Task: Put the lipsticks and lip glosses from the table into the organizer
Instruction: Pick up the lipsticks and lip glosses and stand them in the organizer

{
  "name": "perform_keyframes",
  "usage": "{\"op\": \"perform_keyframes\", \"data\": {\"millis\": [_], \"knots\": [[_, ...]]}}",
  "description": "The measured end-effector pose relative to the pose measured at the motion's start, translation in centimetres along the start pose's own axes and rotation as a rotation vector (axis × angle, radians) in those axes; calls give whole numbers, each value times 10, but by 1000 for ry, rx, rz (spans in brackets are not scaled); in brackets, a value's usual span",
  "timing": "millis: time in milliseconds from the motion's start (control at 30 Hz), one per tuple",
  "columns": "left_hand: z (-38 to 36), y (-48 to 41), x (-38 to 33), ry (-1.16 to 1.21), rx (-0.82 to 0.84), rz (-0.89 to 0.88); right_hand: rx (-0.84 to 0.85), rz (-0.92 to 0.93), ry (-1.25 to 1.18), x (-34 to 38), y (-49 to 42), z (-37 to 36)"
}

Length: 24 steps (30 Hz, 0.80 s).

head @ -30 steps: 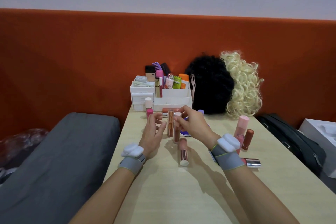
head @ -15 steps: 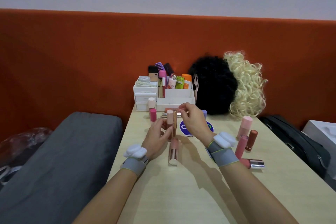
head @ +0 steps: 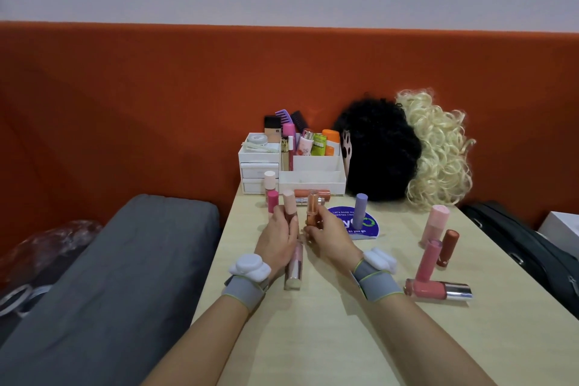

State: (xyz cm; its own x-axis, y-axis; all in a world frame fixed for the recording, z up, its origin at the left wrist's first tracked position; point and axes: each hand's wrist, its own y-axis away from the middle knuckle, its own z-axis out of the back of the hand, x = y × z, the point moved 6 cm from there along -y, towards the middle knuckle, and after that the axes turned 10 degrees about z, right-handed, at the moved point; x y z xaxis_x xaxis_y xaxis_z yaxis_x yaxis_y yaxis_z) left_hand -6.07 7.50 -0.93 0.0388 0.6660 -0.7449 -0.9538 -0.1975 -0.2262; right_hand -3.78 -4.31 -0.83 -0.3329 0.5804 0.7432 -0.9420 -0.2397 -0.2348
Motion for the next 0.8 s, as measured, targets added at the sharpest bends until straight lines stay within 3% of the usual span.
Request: {"op": "perform_keyframes", "data": {"millis": [433, 800], "knots": [[-30, -9, -27, -73, -135, 132, -535, 101, -197, 7, 0, 40], [-26, -48, -36, 140, -141, 113, -631, 123, -240, 18, -43, 60]]}}
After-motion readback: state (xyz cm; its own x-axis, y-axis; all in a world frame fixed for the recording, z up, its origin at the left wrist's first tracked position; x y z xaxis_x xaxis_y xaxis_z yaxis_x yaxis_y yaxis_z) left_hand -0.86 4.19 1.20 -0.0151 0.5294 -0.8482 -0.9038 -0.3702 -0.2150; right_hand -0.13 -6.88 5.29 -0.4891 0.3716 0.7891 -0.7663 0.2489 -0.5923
